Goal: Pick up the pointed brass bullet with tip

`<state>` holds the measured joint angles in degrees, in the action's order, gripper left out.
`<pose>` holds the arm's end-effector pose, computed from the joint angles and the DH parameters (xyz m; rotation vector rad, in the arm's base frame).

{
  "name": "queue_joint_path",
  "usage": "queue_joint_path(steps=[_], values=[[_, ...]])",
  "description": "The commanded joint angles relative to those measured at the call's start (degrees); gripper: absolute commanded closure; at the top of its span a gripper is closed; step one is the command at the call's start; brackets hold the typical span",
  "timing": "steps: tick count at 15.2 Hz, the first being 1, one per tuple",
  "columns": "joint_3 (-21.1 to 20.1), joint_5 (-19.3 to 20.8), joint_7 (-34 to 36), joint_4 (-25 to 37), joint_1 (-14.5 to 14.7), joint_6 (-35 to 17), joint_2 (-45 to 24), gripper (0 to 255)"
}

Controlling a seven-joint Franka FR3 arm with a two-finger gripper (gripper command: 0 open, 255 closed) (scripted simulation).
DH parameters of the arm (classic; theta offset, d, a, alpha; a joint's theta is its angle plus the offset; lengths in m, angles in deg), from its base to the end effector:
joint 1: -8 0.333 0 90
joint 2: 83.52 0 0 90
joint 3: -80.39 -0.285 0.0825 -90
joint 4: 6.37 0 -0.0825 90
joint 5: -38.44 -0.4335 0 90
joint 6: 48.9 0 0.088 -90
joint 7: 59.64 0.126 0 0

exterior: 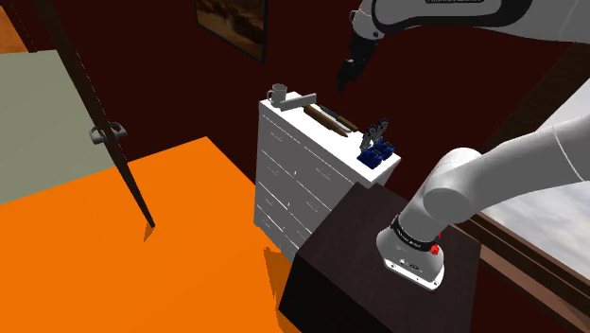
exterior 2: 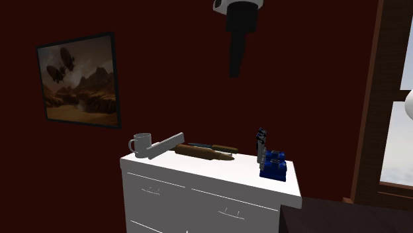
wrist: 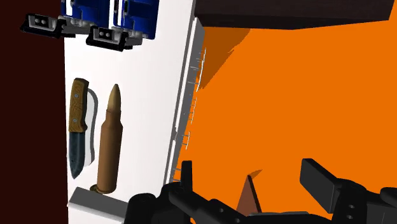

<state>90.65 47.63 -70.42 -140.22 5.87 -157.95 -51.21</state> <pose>0.4499 -0.1165 0.4943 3.0545 0.0552 0.1713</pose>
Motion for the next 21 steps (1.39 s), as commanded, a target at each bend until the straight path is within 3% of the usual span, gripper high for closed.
queue_joint_path(steps=[1, 11, 21], values=[[1.9, 0.3, -1.6, -0.1, -0.4, -3.0, -3.0, 0], [10.0, -2.8, -10.2, 4.6, -1.5, -15.6, -21.5, 0], [13.8, -14.0, -22.1, 16.2, -4.9, -23.0, -43.7, 0]])
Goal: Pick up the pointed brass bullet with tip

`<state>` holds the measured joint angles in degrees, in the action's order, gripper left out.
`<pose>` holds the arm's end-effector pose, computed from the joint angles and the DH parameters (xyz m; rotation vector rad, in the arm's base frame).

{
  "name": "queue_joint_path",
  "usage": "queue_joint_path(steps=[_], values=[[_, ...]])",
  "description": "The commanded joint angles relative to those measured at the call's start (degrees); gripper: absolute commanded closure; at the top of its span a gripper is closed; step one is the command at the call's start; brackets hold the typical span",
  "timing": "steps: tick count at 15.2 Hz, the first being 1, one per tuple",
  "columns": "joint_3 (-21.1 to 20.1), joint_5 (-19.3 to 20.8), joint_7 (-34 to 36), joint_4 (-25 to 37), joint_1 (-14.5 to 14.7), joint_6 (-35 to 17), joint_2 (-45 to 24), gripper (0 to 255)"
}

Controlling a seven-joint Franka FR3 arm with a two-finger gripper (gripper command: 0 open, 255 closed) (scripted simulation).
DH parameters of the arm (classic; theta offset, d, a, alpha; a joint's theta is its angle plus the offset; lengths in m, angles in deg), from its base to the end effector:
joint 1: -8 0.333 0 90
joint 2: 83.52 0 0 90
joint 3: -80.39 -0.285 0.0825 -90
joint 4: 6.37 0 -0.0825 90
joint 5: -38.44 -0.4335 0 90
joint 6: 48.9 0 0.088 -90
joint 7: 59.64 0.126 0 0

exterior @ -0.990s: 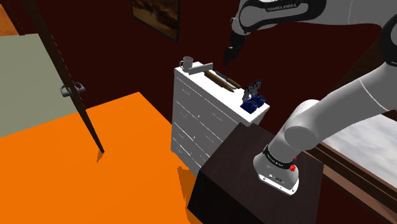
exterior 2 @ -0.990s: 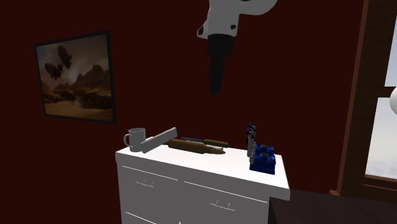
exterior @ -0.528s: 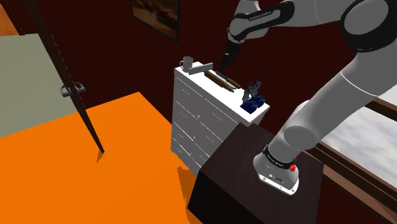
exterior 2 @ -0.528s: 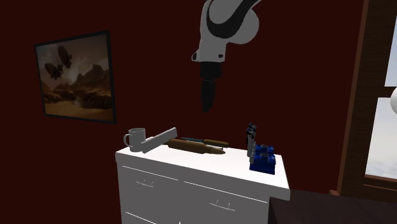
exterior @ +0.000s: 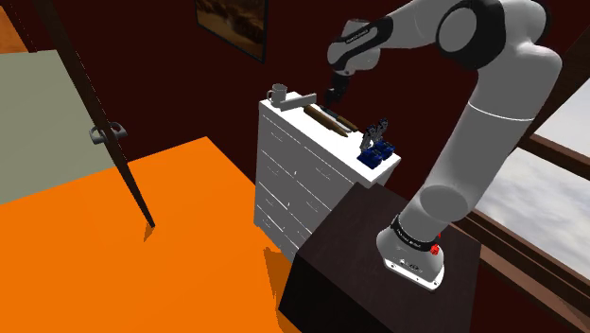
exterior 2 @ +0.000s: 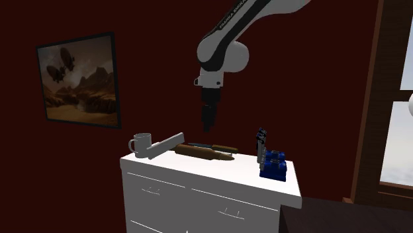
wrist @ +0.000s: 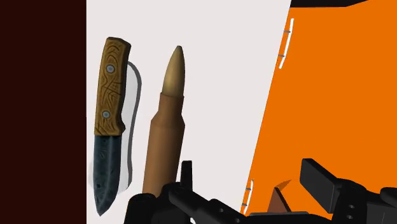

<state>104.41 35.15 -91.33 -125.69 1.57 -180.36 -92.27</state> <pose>0.5294 -0.3090 0.2872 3.0877 -0.0127 0.0831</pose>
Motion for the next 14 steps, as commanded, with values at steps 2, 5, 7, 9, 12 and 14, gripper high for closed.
queue_joint_path(steps=[2, 5, 7, 9, 12, 14], values=[[-0.3, -3.9, -3.4, 4.9, -2.1, -1.1, -7.2, 0], [-1.1, -7.1, -6.2, 10.3, -4.7, -1.4, -14.0, 0], [-1.8, -8.9, -7.7, 14.3, -6.6, -1.3, -18.5, 0], [-2.6, -10.4, -8.9, 18.6, -8.5, -1.0, -23.1, 0], [-3.2, -11.2, -9.5, 21.1, -9.7, -1.2, -26.1, 0], [-3.5, -11.6, -9.7, 21.0, -9.9, -2.2, -27.1, 0]])
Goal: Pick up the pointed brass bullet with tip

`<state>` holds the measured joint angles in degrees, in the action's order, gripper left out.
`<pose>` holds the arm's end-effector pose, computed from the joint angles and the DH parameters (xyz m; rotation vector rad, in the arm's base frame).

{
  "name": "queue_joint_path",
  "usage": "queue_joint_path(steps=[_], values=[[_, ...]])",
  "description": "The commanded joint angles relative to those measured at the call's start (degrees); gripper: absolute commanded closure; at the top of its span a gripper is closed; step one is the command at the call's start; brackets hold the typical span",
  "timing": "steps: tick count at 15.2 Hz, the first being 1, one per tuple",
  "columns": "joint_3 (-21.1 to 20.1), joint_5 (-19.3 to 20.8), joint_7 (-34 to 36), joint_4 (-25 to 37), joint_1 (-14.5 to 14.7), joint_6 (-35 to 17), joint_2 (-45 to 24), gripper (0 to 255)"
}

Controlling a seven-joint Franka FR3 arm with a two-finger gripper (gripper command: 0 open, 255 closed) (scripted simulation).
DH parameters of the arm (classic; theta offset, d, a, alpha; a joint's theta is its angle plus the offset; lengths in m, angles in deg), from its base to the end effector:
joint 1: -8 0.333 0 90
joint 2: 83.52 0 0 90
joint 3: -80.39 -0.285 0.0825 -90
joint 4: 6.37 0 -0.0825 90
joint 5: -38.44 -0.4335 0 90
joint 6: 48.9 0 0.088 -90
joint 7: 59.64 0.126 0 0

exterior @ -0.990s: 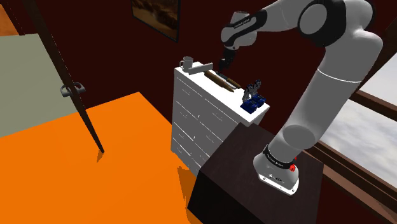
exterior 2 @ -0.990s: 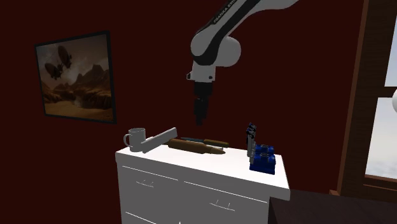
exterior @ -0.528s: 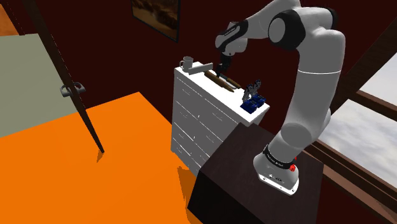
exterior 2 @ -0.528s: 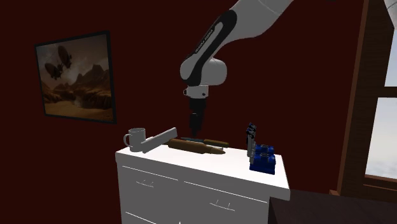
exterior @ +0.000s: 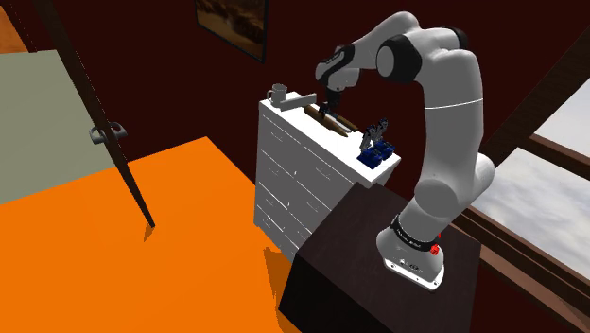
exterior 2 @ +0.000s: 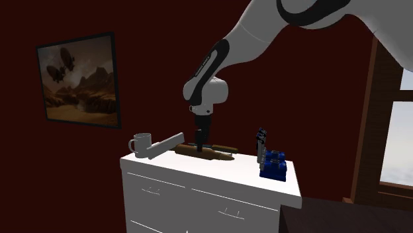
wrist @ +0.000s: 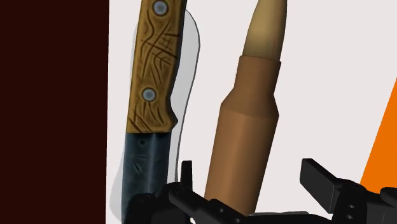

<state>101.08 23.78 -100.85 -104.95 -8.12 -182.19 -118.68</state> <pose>0.5674 -0.4018 0.1756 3.1037 -0.0487 0.0350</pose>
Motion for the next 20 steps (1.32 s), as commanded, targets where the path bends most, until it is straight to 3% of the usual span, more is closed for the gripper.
queue_joint_path(steps=[1, 6, 7, 20], values=[[-0.3, -0.5, -0.3, 0.2, -0.4, -0.9, -1.2, 0], [-0.9, -1.2, -0.7, 0.2, -0.8, -2.7, -3.0, 0], [-1.0, -1.2, -0.8, 0.3, -0.8, -2.7, -3.1, 255], [-0.3, -0.4, -0.3, 0.3, -0.3, -0.7, -1.0, 255]])
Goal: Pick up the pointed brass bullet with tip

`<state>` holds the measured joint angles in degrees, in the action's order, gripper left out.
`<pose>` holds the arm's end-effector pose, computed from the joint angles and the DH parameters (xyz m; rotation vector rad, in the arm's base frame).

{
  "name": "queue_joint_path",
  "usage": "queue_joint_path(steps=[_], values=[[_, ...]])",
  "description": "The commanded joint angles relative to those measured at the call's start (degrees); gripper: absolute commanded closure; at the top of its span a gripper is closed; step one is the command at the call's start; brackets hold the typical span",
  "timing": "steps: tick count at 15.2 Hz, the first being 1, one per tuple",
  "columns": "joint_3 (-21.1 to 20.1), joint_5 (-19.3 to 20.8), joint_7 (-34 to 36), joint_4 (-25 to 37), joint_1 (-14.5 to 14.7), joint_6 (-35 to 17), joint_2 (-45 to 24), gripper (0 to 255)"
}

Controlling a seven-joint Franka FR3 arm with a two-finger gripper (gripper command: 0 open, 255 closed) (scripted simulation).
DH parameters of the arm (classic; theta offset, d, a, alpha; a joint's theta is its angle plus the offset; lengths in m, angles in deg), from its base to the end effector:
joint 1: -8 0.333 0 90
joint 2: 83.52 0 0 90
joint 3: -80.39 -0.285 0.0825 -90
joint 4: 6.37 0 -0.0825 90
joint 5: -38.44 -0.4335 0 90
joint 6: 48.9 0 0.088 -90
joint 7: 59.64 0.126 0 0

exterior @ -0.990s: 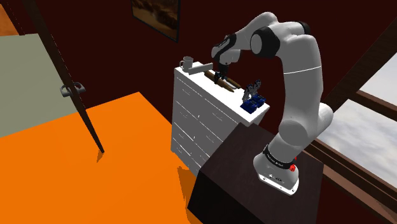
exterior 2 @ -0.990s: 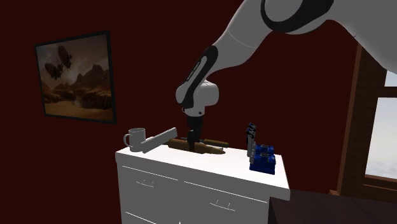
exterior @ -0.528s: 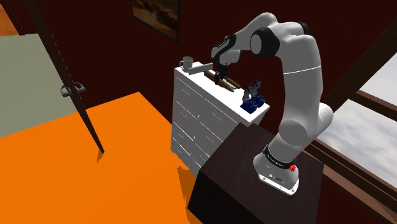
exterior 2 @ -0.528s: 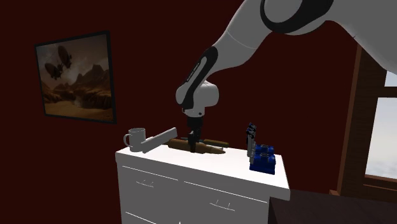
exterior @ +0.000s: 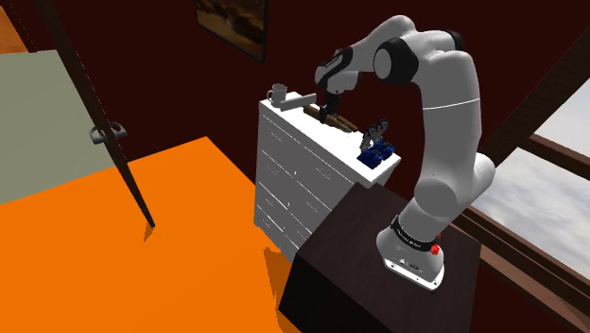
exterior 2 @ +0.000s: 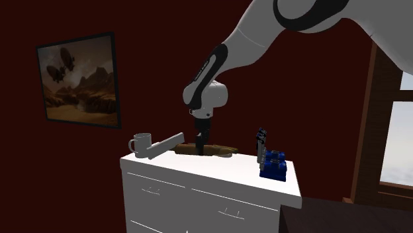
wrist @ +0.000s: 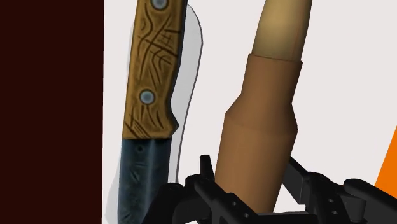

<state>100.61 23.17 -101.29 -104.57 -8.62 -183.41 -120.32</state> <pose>0.5667 -0.4032 0.1607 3.1038 -0.0484 0.0351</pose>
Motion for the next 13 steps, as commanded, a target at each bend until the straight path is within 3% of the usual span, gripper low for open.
queue_joint_path(steps=[1, 13], values=[[0.4, 0.4, 0.3, -0.1, 0.3, 1.0, 1.2, 255], [1.8, 2.4, 1.4, 1.0, 1.3, 6.5, 5.8, 255]])
